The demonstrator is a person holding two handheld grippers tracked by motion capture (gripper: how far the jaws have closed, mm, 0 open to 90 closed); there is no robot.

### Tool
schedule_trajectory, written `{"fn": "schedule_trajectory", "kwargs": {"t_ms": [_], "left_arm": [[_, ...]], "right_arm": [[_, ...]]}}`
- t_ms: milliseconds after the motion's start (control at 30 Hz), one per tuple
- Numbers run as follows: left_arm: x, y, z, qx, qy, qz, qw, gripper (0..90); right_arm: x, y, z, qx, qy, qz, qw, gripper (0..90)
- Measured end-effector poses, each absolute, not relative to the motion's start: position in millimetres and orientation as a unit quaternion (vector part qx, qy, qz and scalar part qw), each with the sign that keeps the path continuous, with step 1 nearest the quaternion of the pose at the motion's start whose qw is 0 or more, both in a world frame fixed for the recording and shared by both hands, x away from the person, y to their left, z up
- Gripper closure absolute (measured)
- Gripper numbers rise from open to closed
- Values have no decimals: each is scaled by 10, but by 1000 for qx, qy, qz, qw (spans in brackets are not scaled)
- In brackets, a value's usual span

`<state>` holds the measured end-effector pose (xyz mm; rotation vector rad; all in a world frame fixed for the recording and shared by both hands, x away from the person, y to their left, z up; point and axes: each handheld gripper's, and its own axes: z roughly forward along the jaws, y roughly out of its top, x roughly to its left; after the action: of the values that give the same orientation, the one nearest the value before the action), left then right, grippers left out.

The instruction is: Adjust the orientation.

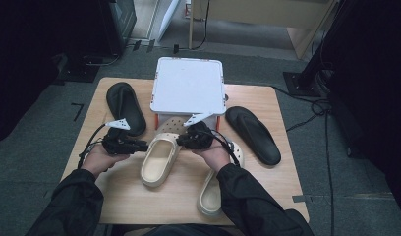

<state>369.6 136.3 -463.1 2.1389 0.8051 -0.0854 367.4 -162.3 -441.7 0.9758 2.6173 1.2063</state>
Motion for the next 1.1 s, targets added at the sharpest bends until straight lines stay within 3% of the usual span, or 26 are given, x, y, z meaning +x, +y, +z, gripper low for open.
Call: {"fn": "schedule_trajectory", "kwargs": {"t_ms": [367,600,900,1100], "left_arm": [[3632,1212,-4642,857,306,-47,412,704],[3676,1195,-4672,855,311,-42,414,621],[3692,1284,-4545,843,315,-22,436,575],[3756,1373,-4380,828,319,-13,461,571]], "right_arm": [[3699,-1698,-4397,337,848,404,55,772],[3696,-1760,-4368,341,836,425,62,762],[3509,-1818,-4220,327,825,454,72,749],[3274,-1801,-4119,313,822,471,65,676]]}}
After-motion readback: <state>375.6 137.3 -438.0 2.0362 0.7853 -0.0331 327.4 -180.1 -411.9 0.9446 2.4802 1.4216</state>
